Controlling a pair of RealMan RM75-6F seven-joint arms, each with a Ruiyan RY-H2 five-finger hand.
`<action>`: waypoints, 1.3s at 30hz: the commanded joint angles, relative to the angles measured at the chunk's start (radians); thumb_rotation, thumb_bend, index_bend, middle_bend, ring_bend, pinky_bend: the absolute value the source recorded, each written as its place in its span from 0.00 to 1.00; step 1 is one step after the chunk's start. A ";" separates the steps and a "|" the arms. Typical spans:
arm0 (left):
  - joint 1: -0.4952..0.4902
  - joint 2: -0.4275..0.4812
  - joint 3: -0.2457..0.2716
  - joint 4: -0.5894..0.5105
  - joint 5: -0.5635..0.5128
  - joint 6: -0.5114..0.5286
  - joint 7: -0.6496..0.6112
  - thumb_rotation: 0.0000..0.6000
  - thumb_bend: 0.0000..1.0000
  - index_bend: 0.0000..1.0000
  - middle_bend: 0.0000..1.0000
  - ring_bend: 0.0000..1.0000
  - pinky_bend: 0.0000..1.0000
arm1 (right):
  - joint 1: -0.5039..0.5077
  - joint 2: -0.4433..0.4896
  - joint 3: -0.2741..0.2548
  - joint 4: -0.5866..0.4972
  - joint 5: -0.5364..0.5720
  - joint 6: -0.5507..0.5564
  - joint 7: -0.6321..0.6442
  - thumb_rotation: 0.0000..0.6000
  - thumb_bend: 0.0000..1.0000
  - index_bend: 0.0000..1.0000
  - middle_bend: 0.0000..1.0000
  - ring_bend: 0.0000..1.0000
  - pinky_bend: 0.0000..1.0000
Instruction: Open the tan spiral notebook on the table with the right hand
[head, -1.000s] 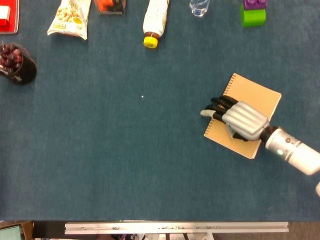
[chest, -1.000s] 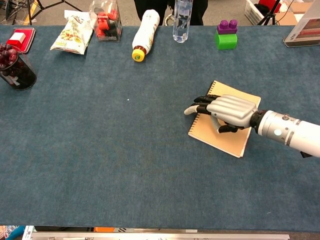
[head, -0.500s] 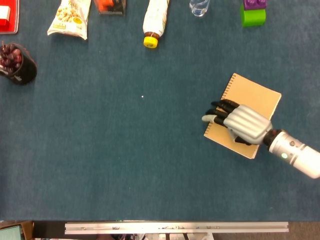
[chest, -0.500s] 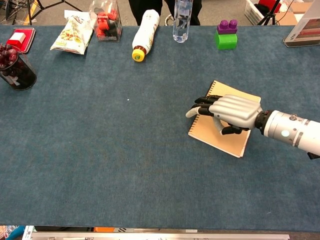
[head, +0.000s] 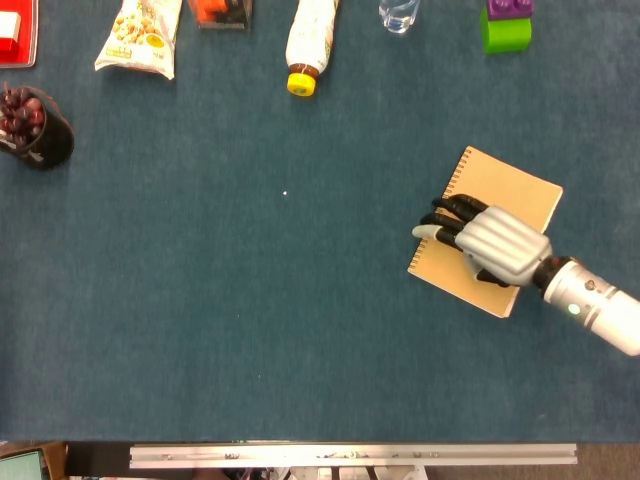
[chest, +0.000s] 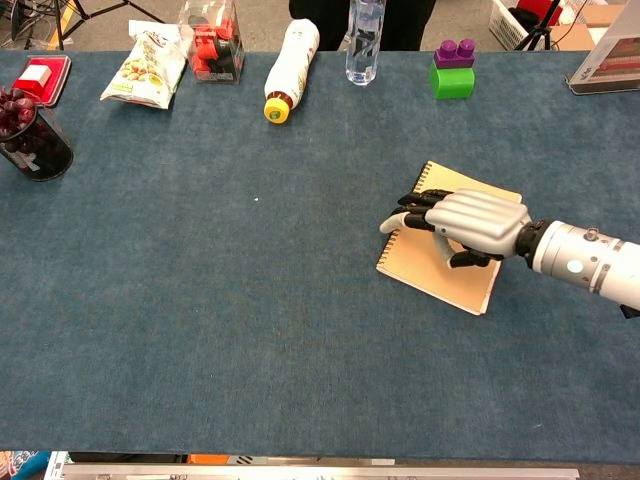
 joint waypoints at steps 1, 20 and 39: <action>0.000 0.001 0.000 0.000 0.000 0.000 -0.001 1.00 0.24 0.47 0.30 0.25 0.38 | 0.002 -0.001 -0.004 -0.002 -0.005 -0.002 0.003 1.00 1.00 0.19 0.18 0.04 0.10; 0.000 0.001 0.000 -0.002 0.001 0.003 0.002 1.00 0.24 0.47 0.30 0.25 0.38 | 0.008 0.068 -0.037 -0.089 -0.020 -0.027 -0.009 1.00 1.00 0.21 0.20 0.06 0.11; 0.002 0.001 0.000 -0.003 -0.001 0.005 0.004 1.00 0.24 0.47 0.30 0.25 0.38 | 0.011 0.199 -0.062 -0.234 0.023 -0.108 -0.099 1.00 1.00 0.22 0.21 0.07 0.12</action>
